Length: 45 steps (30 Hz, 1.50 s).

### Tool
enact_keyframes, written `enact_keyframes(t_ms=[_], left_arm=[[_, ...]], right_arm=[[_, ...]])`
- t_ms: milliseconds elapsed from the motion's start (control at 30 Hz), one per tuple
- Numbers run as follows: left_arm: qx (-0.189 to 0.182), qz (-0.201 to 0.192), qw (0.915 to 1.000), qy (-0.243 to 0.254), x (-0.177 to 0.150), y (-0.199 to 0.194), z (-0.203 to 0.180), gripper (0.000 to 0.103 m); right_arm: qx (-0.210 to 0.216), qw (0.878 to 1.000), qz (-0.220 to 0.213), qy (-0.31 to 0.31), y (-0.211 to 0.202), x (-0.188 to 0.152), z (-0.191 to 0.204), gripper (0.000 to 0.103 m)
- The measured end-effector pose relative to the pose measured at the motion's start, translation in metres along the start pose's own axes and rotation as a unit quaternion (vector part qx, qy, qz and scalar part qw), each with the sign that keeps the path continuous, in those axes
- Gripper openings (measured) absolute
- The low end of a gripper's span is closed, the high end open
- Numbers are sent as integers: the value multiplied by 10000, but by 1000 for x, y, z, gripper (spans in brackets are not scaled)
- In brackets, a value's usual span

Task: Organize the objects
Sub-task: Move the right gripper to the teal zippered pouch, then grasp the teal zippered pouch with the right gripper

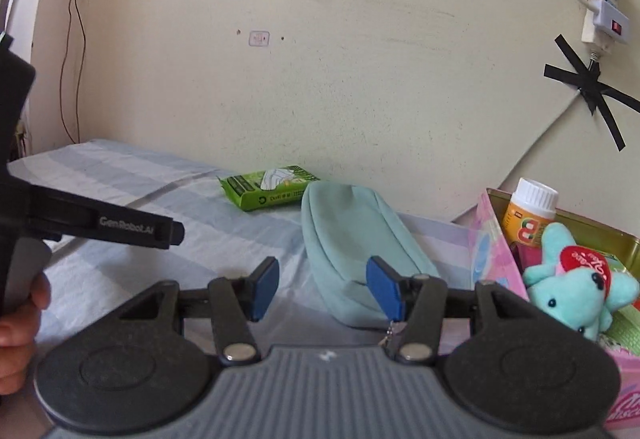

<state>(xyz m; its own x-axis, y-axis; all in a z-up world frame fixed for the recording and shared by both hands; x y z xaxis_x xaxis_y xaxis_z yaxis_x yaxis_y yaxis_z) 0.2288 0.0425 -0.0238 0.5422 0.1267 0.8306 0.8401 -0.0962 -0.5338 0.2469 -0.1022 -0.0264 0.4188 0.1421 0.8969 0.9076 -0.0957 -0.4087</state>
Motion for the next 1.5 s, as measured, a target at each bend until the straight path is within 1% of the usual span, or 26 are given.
enact_keyframes(t_ms=[100,167,200,233,367,567,600,633,733,800,867,933,1033,1300,1367,1500], left_arm=[[34,100,9999,83,-3,4,-2,75],[55,141,9998,124,-6,3,-2,75],[64,150,9998,121,-6,4,-1,75],[64,157,9998,107,-6,4,-1,75],[66,237,9997,-6,-6,7,4,75],[100,225,9997,46,-7,9,3,75],[104,225,9997,38,-7,9,4,75],[105,227,9997,24,-7,9,4,75],[106,226,9997,-5,-7,9,6,75],[104,228,9997,-5,-7,10,6,76],[105,230,9997,-9,-7,10,6,76],[107,232,9997,-16,-6,9,6,79],[108,235,9997,-26,-6,9,7,79],[105,238,9997,-19,-6,9,7,79],[105,237,9997,-24,-6,9,7,79],[100,238,9997,-17,-6,9,7,79]], right_arm=[[-134,9998,128,-3,18,5,-3,52],[-189,9995,242,25,30,2,-4,52],[-181,9986,504,9,39,-2,-4,52],[-192,9977,643,78,44,-4,-6,52],[-32,9960,769,453,47,-9,-16,55],[-13,9956,856,392,50,-10,-12,57],[-45,9955,877,368,50,-10,-12,54],[-105,9953,895,343,51,-11,-12,48],[-104,9955,903,262,50,-12,-11,41],[-98,9959,886,128,46,-14,-8,37],[-87,9962,868,19,40,-17,-6,36],[-69,9964,841,-90,32,-21,-2,35],[3,9967,777,-238,13,-29,0,34],[364,9952,539,-737,-62,-61,-2,34],[456,9953,442,-730,-82,-72,-9,34],[644,9958,440,-474,-109,-82,-24,34]])
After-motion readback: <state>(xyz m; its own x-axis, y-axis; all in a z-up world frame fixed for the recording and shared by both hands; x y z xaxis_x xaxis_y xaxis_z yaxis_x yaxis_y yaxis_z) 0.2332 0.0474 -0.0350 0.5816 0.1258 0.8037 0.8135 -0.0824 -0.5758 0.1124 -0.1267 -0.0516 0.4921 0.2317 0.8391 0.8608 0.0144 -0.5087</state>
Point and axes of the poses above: each gripper's, at about its wrist camera, not at the fingertips, and y roughly the way its jaws point, z to its left, x to its top, the point moved 7 cm from there along y, roughly the way its jaws point, and after that the axes turned 4 degrees about -x, right-handed, at the moved point
